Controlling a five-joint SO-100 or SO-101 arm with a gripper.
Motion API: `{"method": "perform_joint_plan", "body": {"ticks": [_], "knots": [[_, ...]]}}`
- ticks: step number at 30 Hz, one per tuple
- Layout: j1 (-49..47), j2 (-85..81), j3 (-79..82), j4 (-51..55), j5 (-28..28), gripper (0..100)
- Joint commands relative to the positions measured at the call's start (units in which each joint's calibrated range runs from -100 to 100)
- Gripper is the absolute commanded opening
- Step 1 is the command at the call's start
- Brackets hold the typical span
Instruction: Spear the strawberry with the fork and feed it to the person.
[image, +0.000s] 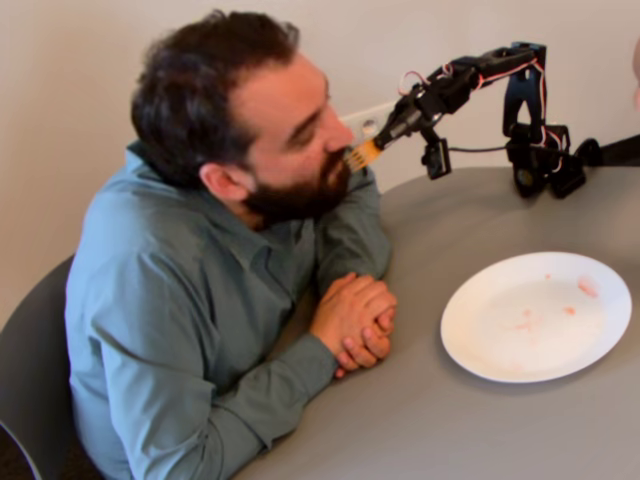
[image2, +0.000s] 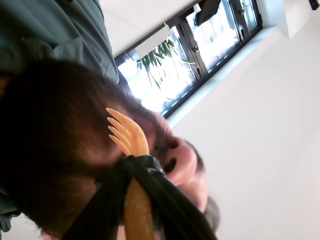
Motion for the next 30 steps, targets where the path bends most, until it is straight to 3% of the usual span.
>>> {"method": "perform_joint_plan", "body": {"ticks": [1,4,6,7,8,12,15,16,18,21,30], "knots": [[-1.29,-1.81,-0.16,1.23,-1.48,1],[-7.86,-7.65,-0.16,17.24,-8.45,1],[-18.38,-14.0,-0.07,34.82,-18.15,1],[-25.17,-19.17,1.74,47.09,-27.59,1],[-26.21,-25.1,8.59,49.79,-31.68,2],[-24.42,-66.44,50.79,31.86,-30.37,2],[-21.59,-78.04,73.51,25.16,-30.0,2],[-19.5,-76.18,81.27,15.85,-30.89,2],[-19.2,-75.42,85.33,12.28,-31.26,2],[-23.01,-75.67,85.33,18.72,-33.93,2],[-26.36,-75.84,85.33,17.68,-38.76,2]]}}
